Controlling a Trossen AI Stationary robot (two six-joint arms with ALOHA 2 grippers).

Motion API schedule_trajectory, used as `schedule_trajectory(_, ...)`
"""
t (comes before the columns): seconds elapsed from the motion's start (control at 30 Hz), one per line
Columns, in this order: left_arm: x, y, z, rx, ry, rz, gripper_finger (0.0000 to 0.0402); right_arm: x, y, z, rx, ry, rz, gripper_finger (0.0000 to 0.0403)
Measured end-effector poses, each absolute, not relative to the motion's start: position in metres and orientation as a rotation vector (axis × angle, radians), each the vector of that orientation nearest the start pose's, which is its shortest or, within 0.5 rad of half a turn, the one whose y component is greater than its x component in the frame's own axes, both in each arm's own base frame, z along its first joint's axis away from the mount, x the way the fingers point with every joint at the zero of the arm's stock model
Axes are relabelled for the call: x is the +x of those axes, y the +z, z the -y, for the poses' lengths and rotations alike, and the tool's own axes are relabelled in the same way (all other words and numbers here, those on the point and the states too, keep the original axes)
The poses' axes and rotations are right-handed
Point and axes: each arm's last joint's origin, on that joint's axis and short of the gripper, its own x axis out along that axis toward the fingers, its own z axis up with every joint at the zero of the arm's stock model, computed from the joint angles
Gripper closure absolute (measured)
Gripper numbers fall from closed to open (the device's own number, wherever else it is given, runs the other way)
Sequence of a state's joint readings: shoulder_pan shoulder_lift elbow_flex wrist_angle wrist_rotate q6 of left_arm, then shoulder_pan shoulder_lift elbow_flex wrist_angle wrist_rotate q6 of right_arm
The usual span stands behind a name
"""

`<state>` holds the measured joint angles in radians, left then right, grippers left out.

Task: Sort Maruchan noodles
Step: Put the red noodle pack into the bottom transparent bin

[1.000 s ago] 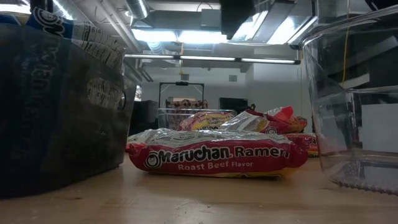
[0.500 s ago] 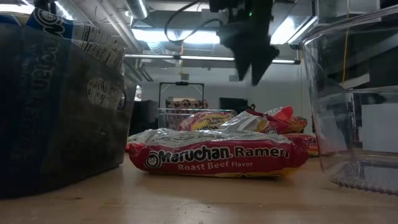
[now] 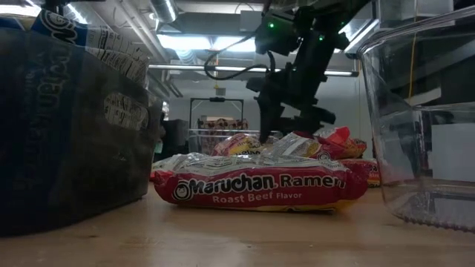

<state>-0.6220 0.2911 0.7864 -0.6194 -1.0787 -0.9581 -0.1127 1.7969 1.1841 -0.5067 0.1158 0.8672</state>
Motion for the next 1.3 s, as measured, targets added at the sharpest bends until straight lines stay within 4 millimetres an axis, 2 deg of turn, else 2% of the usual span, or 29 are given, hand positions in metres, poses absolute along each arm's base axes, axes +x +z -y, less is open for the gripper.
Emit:
schedule_trajectory(0.13,0.043,0.339,-0.002,-0.839,0.508,0.17,0.0255,0.363,0.181,0.042,0.8,-0.582,-0.905,0.0078)
schedule_trajectory(0.27,0.042,0.339,-0.002,-0.836,0.531,0.184,0.0255,0.364,0.165,0.042,0.811,-0.565,-0.935,0.0079)
schedule_trajectory(0.4,0.042,0.339,-0.003,-0.835,0.542,0.191,0.0255,0.365,0.154,0.041,0.823,-0.542,-0.947,0.0106)
schedule_trajectory(0.53,0.042,0.339,-0.003,-0.832,0.562,0.202,0.0255,0.365,0.152,0.041,0.822,-0.531,-0.96,0.0175)
schedule_trajectory(0.8,0.041,0.339,-0.004,-0.827,0.585,0.215,0.0255,0.367,0.16,0.041,0.82,-0.509,-0.954,0.0357)
schedule_trajectory(0.87,0.041,0.339,-0.004,-0.826,0.586,0.215,0.0255,0.371,0.167,0.041,0.802,-0.477,-0.952,0.0387)
schedule_trajectory(1.0,0.041,0.338,-0.004,-0.817,0.604,0.22,0.0255,0.379,0.191,0.041,0.782,-0.44,-0.916,0.0389)
schedule_trajectory(1.17,0.041,0.337,-0.005,-0.801,0.617,0.215,0.0255,0.378,0.24,0.04,0.729,-0.384,-0.906,0.0397)
schedule_trajectory(1.3,0.041,0.337,-0.005,-0.802,0.617,0.216,0.0255,0.362,0.29,0.029,0.725,-0.29,-0.959,0.0394)
